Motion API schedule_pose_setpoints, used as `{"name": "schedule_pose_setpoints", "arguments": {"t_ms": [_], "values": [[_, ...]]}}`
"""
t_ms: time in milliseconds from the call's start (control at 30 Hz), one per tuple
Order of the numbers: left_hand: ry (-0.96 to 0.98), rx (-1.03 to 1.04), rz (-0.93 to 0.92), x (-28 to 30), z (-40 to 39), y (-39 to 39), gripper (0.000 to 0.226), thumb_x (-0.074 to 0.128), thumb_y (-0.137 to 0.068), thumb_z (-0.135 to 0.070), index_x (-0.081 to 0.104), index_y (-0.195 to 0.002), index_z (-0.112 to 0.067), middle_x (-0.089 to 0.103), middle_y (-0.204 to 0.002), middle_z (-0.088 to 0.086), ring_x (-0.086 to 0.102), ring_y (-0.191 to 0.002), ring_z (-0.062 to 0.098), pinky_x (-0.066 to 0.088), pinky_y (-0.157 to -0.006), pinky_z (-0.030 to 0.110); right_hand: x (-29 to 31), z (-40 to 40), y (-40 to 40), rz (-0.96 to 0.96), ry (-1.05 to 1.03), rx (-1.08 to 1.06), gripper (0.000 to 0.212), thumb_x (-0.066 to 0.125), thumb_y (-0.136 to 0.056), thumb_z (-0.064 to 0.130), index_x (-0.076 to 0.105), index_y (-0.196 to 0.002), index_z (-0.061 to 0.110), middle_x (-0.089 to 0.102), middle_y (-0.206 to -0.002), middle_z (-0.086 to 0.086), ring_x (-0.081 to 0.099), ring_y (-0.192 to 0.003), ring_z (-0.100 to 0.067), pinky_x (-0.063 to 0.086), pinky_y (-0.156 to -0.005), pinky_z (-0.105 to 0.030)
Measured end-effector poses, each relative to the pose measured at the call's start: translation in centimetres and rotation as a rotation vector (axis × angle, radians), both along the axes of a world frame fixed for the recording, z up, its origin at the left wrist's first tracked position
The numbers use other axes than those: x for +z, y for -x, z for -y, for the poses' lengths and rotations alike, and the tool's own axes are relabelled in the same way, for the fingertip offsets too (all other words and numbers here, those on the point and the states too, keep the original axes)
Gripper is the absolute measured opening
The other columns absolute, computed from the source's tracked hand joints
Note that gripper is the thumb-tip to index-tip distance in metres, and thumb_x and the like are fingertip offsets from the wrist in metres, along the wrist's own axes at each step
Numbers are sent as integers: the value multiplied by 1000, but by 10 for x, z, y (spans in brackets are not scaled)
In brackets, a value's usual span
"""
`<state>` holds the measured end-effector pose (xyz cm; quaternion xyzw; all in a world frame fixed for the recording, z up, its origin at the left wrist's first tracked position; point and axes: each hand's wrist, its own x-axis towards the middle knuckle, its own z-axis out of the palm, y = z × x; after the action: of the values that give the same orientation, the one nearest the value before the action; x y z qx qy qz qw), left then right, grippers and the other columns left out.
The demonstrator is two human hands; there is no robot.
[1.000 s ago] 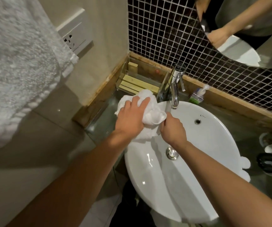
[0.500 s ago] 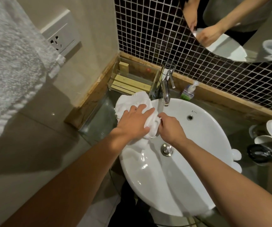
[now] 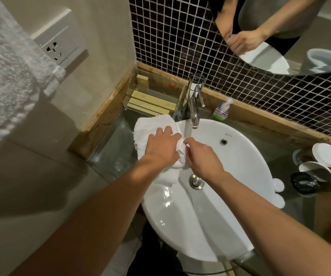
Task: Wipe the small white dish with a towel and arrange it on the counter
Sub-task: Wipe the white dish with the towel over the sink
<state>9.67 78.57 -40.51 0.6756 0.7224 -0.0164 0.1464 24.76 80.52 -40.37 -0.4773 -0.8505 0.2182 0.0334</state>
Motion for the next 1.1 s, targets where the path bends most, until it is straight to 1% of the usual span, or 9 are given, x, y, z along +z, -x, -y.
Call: {"name": "schedule_pose_setpoints", "arguments": {"t_ms": [100, 300, 433, 533, 633, 767, 833, 967, 1100], "values": [[-36, 8, -1, -1, 1, 1, 44, 55, -90, -34, 48, -133, -29, 45, -134, 7, 42, -118, 30, 39, -89, 44, 2, -1, 1, 1, -15, -4, 19, 47, -98, 18, 43, -117, 16, 68, -89, -16, 59, -72, -39, 37, -57, -38], [-131, -75, -52, -6, 7, -2, 41, 58, -89, -27, 50, -129, -29, 47, -132, 5, 43, -115, 27, 38, -87, 39, 7, -5, 1, 11, 42, 5, 18, 50, -93, 17, 38, -107, 15, 66, -81, -18, 56, -68, -41, 47, -58, -45], [-75, -118, 1, -5, 4, 3, 44, 59, -90, -32, 48, -132, -30, 45, -134, 5, 41, -119, 28, 39, -89, 41, 12, -9, -1, 60, 1, 73, 19, 51, -91, 11, 35, -102, 14, 61, -75, -15, 53, -64, -41, 44, -55, -46], [-73, -77, 15, -3, 2, 3, 43, 59, -90, -31, 47, -131, -30, 46, -132, 6, 41, -118, 29, 41, -87, 42, 11, -7, 0, 23, -2, 51, 14, 48, -97, 16, 35, -100, 16, 62, -77, -14, 54, -65, -40, 46, -56, -46], [-77, -58, 8, -5, 4, 3, 42, 59, -90, -29, 48, -131, -31, 46, -132, 5, 41, -118, 28, 41, -87, 42, 6, -3, 0, -63, 17, -18, 11, 45, -100, 26, 37, -101, 19, 65, -80, -12, 56, -69, -37, 49, -60, -45], [-76, -35, 6, -8, 5, 3, 42, 57, -90, -26, 50, -132, -31, 46, -132, 4, 40, -119, 27, 41, -88, 41, -6, -1, -1, -142, 3, -76, 17, 50, -99, 30, 40, -111, 22, 69, -80, -9, 60, -71, -34, 52, -66, -45], [-77, -16, 18, -11, 6, 4, 42, 56, -90, -23, 50, -131, -30, 46, -131, 4, 40, -118, 26, 42, -87, 41, -11, 1, -1, -212, 26, -131, 24, 55, -97, 31, 44, -116, 23, 68, -81, -3, 62, -74, -28, 53, -68, -43], [-117, 77, 134, -13, 7, 10, 36, 52, -89, -19, 55, -125, -25, 51, -122, 5, 43, -111, 27, 42, -81, 39, -15, 4, -4, -387, 185, -307, 47, 72, -83, 34, 51, -123, 24, 65, -89, 6, 63, -82, -13, 51, -73, -30], [-132, 132, 250, -11, 4, 13, 33, 52, -88, -16, 58, -120, -23, 53, -115, 6, 44, -107, 27, 45, -82, 40, -21, 7, -2, -388, 186, -360, 26, 66, -88, 29, 64, -112, 19, 70, -89, 2, 65, -82, -17, 47, -72, -30]]}}
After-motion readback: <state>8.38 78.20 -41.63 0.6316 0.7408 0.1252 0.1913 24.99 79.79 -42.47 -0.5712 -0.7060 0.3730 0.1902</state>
